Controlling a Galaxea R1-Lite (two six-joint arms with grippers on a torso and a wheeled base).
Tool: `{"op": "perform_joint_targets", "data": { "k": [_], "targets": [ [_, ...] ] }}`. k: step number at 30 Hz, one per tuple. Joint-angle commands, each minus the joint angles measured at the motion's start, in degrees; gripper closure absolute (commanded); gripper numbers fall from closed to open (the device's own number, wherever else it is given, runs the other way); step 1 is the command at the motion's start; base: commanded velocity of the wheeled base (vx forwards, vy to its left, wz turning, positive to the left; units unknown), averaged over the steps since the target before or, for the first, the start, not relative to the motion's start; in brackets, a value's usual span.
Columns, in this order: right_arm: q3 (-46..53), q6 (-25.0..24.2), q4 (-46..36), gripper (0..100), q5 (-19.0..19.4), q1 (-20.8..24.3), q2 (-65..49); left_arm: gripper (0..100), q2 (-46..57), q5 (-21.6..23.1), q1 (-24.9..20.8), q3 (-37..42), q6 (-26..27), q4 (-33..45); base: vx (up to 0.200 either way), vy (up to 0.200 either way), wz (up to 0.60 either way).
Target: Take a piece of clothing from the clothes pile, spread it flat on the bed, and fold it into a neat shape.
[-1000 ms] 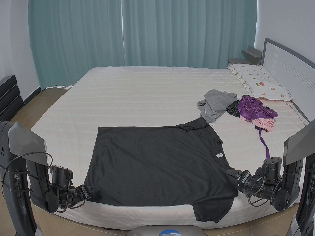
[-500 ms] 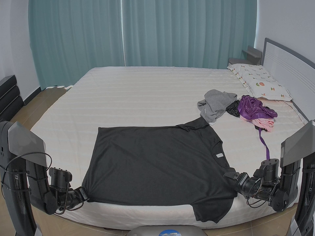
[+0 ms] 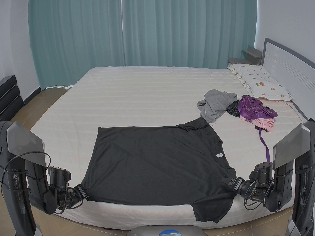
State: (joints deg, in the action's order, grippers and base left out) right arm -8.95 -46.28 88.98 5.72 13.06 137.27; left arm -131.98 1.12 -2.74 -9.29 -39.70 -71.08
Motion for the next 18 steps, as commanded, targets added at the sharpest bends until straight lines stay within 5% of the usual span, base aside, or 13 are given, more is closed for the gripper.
{"op": "perform_joint_targets", "data": {
  "k": [1, 18],
  "targets": [
    [-2.5, 1.1, 0.3, 0, -0.9, 0.0, 4.1, 100, -0.5, 0.0, -0.1, 0.4, -0.7, -2.5, 0.0, 0.0, 0.0],
    [0.0, 6.9, 0.8, 0, -5.8, -2.3, 1.2, 100, -0.6, -0.1, -0.1, 0.9, -0.6, -3.6, 0.0, 0.0, 0.0]
  ]
}}
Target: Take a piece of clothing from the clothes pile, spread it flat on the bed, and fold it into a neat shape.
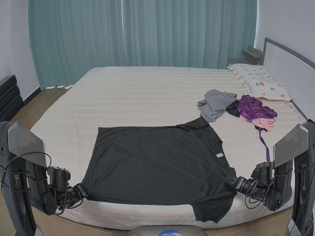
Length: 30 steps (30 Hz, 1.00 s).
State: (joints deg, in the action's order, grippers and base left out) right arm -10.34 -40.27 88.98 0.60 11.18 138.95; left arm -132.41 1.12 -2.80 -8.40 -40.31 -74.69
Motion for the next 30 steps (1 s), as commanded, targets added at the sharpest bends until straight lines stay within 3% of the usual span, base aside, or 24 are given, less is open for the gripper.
{"op": "perform_joint_targets", "data": {
  "k": [1, 11, 12, 30],
  "targets": [
    [1.8, 1.3, 0.8, 0, -0.7, -0.5, -0.5, 100, -0.2, -0.1, -0.1, 0.0, 0.0, 0.0, 0.0, 0.0, 0.0],
    [0.9, 2.0, 0.1, 0, 0.5, -0.3, 1.9, 100, -0.2, -0.1, -0.2, 0.1, 0.1, 0.0, 0.0, 0.0, 0.0],
    [0.9, 2.3, 0.0, 100, 0.8, -0.3, 1.9, 100, -0.2, -0.1, -0.2, 0.1, 0.1, 0.0, 0.0, 0.0, 0.0],
    [-6.6, 2.8, 0.6, 100, 1.2, -1.2, 0.3, 100, -0.3, -0.1, -0.2, 0.0, 0.1, -0.1, 0.0, 0.0, 0.0]
  ]
}}
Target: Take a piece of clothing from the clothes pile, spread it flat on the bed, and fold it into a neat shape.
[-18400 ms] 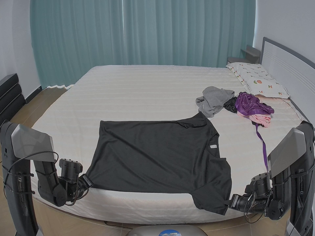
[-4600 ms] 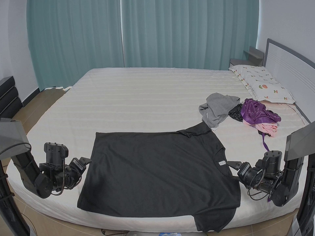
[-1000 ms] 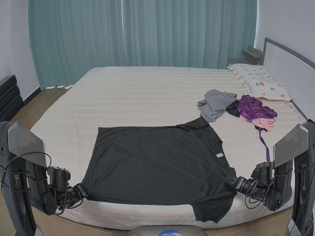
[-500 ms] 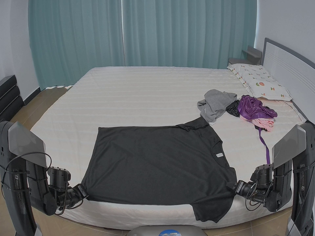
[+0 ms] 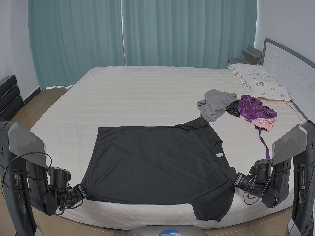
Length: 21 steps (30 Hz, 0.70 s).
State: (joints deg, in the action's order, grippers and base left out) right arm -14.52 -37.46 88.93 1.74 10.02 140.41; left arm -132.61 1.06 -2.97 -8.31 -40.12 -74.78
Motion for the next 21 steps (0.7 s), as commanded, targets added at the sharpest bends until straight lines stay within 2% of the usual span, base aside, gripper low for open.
{"op": "perform_joint_targets", "data": {
  "k": [1, 7, 10, 14, 15, 21],
  "targets": [
    [-3.2, 0.0, 0.5, 100, 0.0, -0.1, -1.5, 100, -0.1, 0.0, 0.0, 0.0, 0.0, 0.0, 0.0, 0.0, 0.0],
    [-8.8, 0.2, -1.0, 100, 0.0, -0.2, -1.5, 100, -0.1, 0.0, 0.0, 0.0, 0.0, 0.0, 0.0, 0.0, 0.0],
    [-11.8, 0.5, -4.8, 100, 0.1, 0.2, -1.0, 100, -0.1, 0.0, 0.0, 0.0, 0.0, 0.0, 0.0, 0.0, 0.0],
    [-14.6, 1.9, -6.1, 100, 0.1, 0.0, 0.3, 100, -0.1, 0.0, 0.0, 0.0, 0.0, 0.0, 0.0, 0.0, 0.0],
    [-14.9, 2.4, -6.1, 0, 0.3, 0.0, 1.0, 100, -0.1, 0.0, 0.0, 0.0, 0.0, 0.0, 0.0, 0.0, 0.0],
    [-13.3, 2.7, -5.3, 0, 2.7, -1.6, -0.1, 100, -0.1, 0.0, 0.0, 0.0, 0.0, 0.0, 0.0, 0.0, 0.0]
  ]
}}
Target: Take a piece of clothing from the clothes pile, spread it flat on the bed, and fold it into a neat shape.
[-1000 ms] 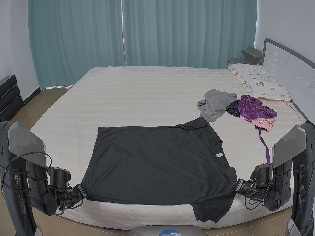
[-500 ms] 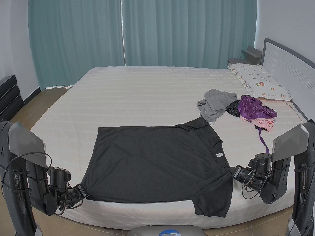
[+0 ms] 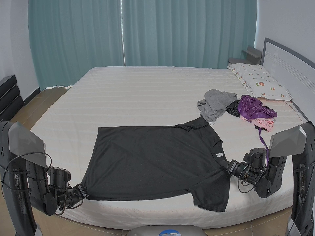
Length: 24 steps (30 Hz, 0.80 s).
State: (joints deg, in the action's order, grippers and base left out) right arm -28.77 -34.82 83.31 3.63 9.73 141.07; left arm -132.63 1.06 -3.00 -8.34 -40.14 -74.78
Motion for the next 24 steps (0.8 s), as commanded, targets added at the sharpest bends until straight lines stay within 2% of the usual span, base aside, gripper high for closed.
{"op": "perform_joint_targets", "data": {
  "k": [1, 4, 6, 7, 8, 11, 16, 24],
  "targets": [
    [1.6, 0.0, 0.3, 0, 0.9, -1.7, -1.9, 100, -0.1, 0.0, 0.0, 0.0, 0.0, 0.0, 0.0, 0.0, 0.0],
    [4.0, 0.0, 0.4, 0, 2.8, -2.4, -4.3, 100, -0.1, 0.0, 0.0, 0.0, 0.0, 0.0, 0.0, 0.0, 0.0],
    [10.3, 0.1, 0.8, 0, 8.6, -3.0, -8.4, 100, -0.1, 0.0, 0.0, 0.0, 0.0, 0.0, 0.0, 0.0, 0.0],
    [10.7, 0.2, 0.8, 0, 8.8, -3.0, -8.5, 100, -0.1, 0.0, 0.0, 0.0, 0.0, 0.0, 0.0, 0.0, 0.0],
    [14.2, 1.5, 1.2, 0, 11.7, -3.0, -9.5, 100, -0.1, 0.0, 0.0, 0.0, 0.0, 0.0, 0.0, 0.0, 0.0],
    [18.4, 5.4, 1.3, 0, 14.2, -3.2, -9.0, 100, -0.1, 0.0, 0.0, 0.1, 0.0, 0.0, 0.0, 0.0, 0.0],
    [21.6, 8.1, 3.1, 0, 15.3, -2.7, -5.1, 100, -0.1, 0.0, 0.0, 0.1, 0.0, 0.0, 0.0, 0.0, 0.0],
    [20.9, 8.4, 6.4, 0, 15.4, -1.0, 0.5, 100, -0.1, 0.0, 0.0, 0.0, 0.0, 0.0, 0.0, 0.0, 0.0]
  ]
}}
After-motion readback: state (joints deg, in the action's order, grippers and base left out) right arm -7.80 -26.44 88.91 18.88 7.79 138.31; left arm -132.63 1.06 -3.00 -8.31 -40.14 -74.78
